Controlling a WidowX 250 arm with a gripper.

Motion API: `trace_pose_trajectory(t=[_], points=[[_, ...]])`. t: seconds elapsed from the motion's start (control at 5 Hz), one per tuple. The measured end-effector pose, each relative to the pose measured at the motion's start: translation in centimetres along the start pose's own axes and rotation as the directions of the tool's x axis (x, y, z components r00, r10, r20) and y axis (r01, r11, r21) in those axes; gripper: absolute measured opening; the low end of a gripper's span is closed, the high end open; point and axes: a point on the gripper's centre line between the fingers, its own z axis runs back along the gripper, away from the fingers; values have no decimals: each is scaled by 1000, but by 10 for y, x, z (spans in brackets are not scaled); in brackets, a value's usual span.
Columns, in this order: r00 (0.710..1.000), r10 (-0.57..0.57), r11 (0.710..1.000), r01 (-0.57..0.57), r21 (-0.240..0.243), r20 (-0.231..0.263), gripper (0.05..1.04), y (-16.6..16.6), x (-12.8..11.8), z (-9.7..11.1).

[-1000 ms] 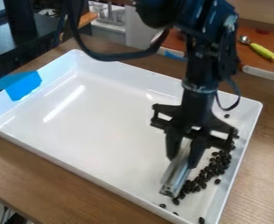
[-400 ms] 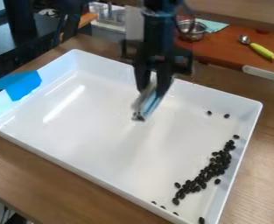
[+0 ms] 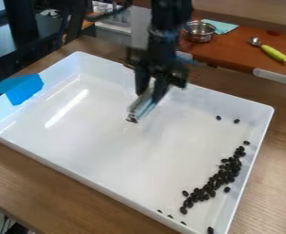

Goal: Sweep into pile

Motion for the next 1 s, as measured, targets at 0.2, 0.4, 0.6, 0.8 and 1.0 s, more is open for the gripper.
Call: trace_pose_trajectory(t=[0.2, 0.4, 0.6, 0.8, 1.0], points=[[999, -53, 998, 53, 35, 7, 349, -23, 1, -14], [997, -74, 996, 74, 58, 0, 349, -44, -1, -23], [996, -91, 994, 90, 57, 10, 349, -58, 4, -24], [996, -84, 996, 84, 36, 8, 349, -65, 4, -24], [996, -88, 996, 88, 1, -1, 349, -76, 1, -21]])
